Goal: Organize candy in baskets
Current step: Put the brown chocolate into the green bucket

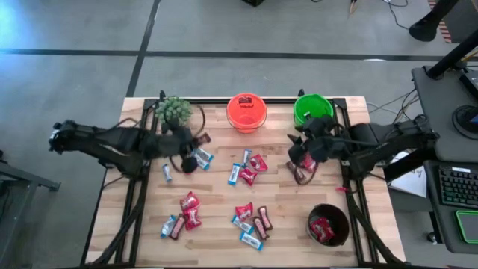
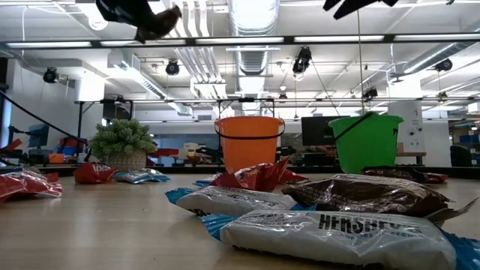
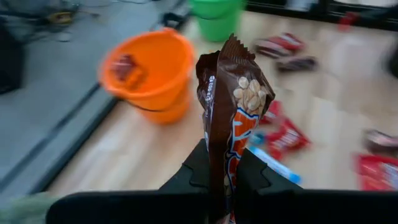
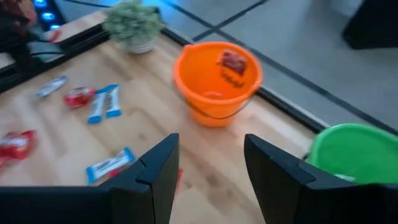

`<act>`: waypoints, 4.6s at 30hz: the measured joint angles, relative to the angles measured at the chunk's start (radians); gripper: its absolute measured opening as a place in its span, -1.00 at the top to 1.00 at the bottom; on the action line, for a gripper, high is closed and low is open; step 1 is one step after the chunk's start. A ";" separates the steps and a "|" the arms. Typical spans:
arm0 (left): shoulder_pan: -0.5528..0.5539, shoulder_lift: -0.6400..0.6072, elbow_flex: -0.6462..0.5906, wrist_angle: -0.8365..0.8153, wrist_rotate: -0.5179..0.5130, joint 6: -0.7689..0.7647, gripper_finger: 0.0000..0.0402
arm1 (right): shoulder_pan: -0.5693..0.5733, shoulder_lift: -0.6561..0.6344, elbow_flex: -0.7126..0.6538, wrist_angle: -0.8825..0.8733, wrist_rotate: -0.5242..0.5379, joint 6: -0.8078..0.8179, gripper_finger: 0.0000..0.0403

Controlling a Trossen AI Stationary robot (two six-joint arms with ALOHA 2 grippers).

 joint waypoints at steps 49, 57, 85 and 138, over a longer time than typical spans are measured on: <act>0.769 0.072 0.000 0.460 0.310 0.228 0.99 | -0.938 0.246 0.016 0.648 -0.953 -0.627 0.15; 0.823 0.071 0.000 0.495 0.310 0.215 0.99 | -0.946 0.289 0.018 0.739 -0.945 -0.663 0.15; 0.853 0.071 0.000 0.564 0.408 0.118 0.99 | -0.969 0.334 0.036 0.892 -0.762 -0.380 0.03; 0.961 0.209 0.000 0.846 0.775 0.137 0.99 | -0.958 0.355 0.061 1.134 -1.032 -0.304 -0.20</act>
